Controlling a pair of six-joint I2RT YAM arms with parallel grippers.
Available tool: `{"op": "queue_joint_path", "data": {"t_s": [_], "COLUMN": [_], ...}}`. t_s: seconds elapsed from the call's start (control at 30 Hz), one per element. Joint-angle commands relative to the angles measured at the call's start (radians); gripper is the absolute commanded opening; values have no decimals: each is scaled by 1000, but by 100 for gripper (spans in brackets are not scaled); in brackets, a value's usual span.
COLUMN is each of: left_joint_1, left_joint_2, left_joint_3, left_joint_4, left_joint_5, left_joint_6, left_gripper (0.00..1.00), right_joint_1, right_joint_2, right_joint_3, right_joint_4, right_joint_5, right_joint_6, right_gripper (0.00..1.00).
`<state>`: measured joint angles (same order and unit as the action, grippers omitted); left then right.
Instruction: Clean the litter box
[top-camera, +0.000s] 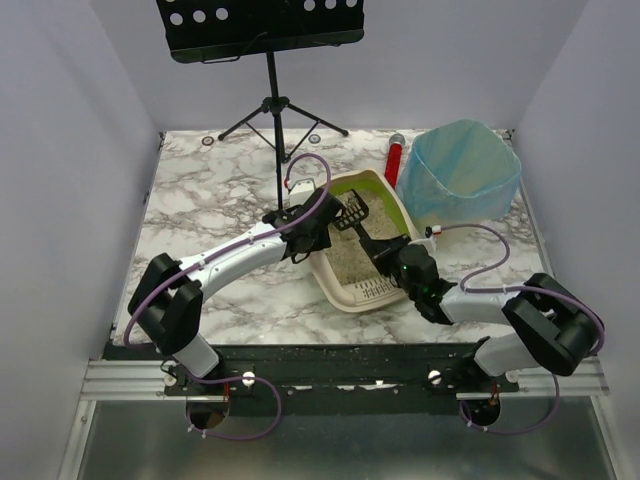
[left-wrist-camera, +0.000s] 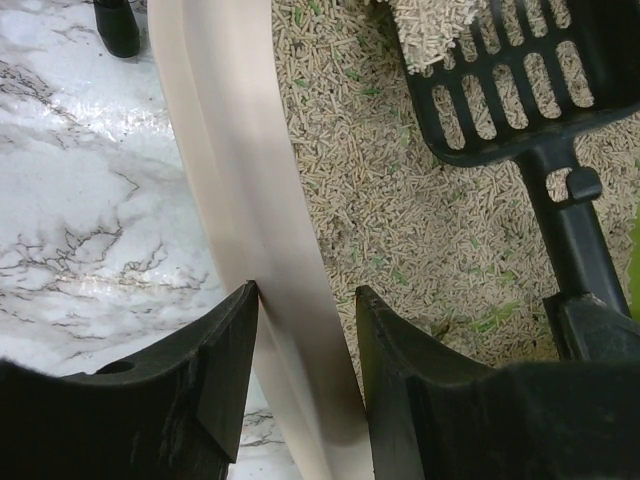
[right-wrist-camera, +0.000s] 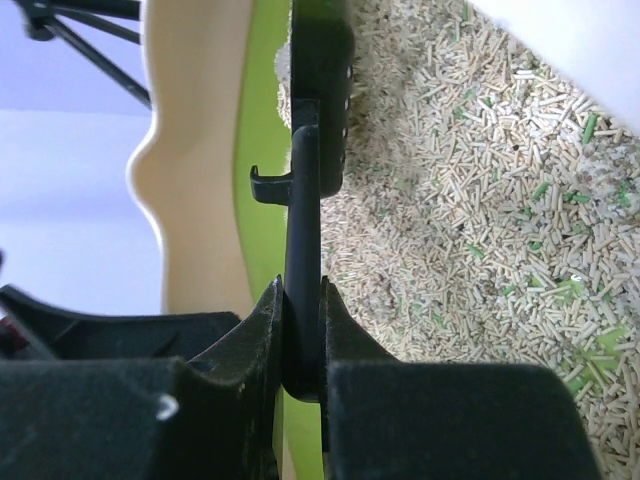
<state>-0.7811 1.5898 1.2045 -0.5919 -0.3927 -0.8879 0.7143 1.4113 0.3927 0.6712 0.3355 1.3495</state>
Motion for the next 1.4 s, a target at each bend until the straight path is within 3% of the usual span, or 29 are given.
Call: {"op": "queue_joint_path", "data": {"t_s": [0.0,0.37,0.9,1.03,1.37], "left_joint_1": [-6,-6,-6,-6,-4], "left_joint_2": [27,18,-96,-119,-189], "left_joint_3": [21,17,-88,-128,-207], "left_joint_4": [-36,-40,17,53,148], "left_joint_5": [11,9,3,20,107], "left_joint_6": [-8,-34,35,95,266], "left_gripper": [52,52,49,45,32], "right_joint_1": [-4,-4,-3,-3,2], "right_joint_2": [38,-52,-478,-557,-702], "right_joint_3": [-167,-189,-143,-117,-144], "right_joint_4": [274,229,-263,-366,-407], "right_joint_5": [62,56,25,-28,-133], "right_joint_6": [-90,-92,-142,-145,-177], "right_gripper": [1,1,1,1,1]}}
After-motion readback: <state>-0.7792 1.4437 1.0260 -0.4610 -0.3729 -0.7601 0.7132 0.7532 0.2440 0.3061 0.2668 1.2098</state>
